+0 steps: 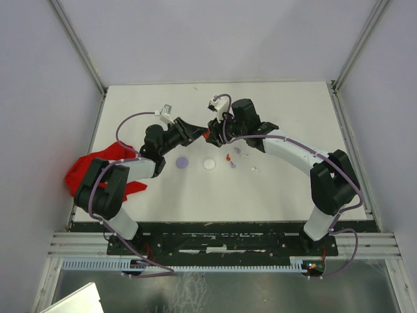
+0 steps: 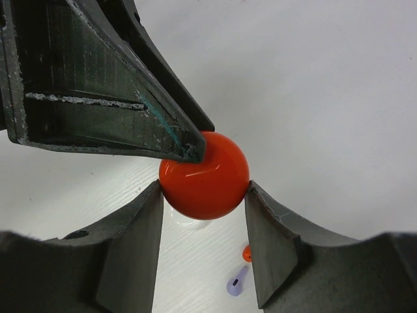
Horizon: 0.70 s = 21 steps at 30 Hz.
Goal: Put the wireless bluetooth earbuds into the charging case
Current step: Pick up the charging case at the center of the board.
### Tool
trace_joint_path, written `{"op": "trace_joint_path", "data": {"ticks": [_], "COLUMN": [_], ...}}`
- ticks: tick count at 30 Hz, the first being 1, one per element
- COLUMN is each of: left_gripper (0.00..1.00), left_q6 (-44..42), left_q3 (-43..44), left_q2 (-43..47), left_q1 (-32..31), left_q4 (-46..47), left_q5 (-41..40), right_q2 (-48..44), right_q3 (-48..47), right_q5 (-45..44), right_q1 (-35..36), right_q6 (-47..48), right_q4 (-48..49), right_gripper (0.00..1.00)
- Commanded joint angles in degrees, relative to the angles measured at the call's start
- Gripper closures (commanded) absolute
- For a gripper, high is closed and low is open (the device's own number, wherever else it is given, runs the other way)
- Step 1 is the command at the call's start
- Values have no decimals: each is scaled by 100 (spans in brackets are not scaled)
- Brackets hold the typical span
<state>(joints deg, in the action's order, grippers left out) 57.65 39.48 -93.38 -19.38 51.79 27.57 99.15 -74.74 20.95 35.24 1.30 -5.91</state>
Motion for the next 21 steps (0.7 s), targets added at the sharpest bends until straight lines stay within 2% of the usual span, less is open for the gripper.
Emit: {"op": "trace_joint_path", "data": {"ticks": [1,4,10,15,21], "left_gripper": [63,66,79,96,97], "left_q6": [147,142,152,178,203], "left_q3": [112,120,145,147,162], "left_q2": [-57,-73,-92,-116,-141], "left_q1": [-48,-48,-57,-57,-58], "left_q4": [455,470,508,545,568], "left_q5": [273,290,343,363,367], "right_q2": [-89,-81,-80,-76,-97], "right_q3": [-170,-172,-197,-212,-224], "right_q5": [67,67,67,72,58], "right_q1": [11,13,13,10,9], "right_q6": [-42,-42,-42,-59,-73], "right_q4": [143,140,138,142,143], "right_gripper": [78,78,78,75,72]}}
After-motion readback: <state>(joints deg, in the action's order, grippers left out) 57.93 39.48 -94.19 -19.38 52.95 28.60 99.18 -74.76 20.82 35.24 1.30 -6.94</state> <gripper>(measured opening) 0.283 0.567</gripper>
